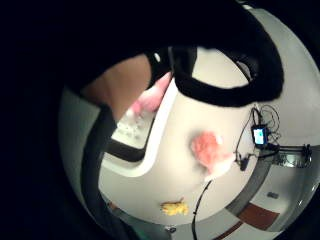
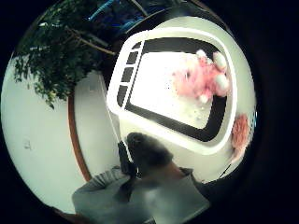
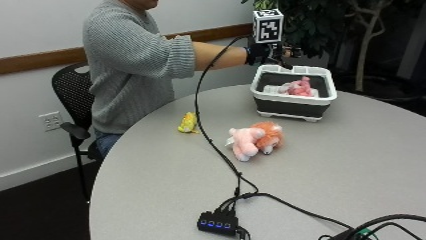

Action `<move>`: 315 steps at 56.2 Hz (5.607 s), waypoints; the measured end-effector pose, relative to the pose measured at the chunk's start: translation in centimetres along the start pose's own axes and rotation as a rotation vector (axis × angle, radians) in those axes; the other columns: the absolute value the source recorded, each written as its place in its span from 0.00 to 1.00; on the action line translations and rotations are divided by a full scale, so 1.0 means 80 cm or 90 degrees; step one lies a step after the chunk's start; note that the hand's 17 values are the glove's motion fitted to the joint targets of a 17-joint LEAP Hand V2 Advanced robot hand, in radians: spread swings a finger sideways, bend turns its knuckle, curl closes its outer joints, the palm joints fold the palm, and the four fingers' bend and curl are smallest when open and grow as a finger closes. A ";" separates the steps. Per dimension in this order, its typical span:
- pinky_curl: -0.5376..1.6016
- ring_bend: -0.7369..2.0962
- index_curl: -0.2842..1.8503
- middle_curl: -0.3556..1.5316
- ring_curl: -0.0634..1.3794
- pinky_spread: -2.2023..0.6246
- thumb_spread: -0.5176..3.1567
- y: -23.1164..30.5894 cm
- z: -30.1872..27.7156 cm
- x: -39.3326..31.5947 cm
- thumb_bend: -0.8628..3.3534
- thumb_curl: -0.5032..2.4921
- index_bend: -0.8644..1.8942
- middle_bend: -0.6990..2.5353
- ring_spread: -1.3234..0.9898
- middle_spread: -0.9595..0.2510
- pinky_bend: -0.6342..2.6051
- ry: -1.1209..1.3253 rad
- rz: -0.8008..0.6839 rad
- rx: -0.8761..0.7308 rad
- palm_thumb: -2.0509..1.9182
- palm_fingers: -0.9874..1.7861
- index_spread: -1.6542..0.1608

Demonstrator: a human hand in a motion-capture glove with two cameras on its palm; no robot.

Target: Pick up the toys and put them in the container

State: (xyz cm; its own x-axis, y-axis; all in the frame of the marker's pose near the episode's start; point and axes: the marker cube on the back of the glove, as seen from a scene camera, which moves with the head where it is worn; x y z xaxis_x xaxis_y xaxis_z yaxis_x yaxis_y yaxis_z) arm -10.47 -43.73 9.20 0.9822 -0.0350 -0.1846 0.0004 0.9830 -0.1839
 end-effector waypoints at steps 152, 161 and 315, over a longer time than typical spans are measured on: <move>0.43 0.43 0.26 0.35 0.27 0.80 0.46 0.135 0.211 0.298 0.21 0.25 0.36 0.26 0.53 0.66 0.56 0.060 0.218 -0.206 0.53 0.37 0.70; 0.40 0.53 0.26 0.36 0.31 0.79 0.50 0.134 0.212 0.299 0.22 0.26 0.37 0.30 0.49 0.64 0.52 0.056 0.221 -0.171 0.56 0.46 0.69; 0.40 0.48 0.26 0.38 0.27 0.80 0.50 0.418 0.198 0.114 0.20 0.27 0.37 0.28 0.51 0.65 0.51 -0.005 -0.015 -0.170 0.52 0.35 0.72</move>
State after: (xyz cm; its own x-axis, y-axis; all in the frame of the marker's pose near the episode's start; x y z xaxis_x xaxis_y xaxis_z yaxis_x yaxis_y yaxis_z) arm 1.45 -8.35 16.70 0.9838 -0.0554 -0.1705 -0.0250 0.8993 -0.4366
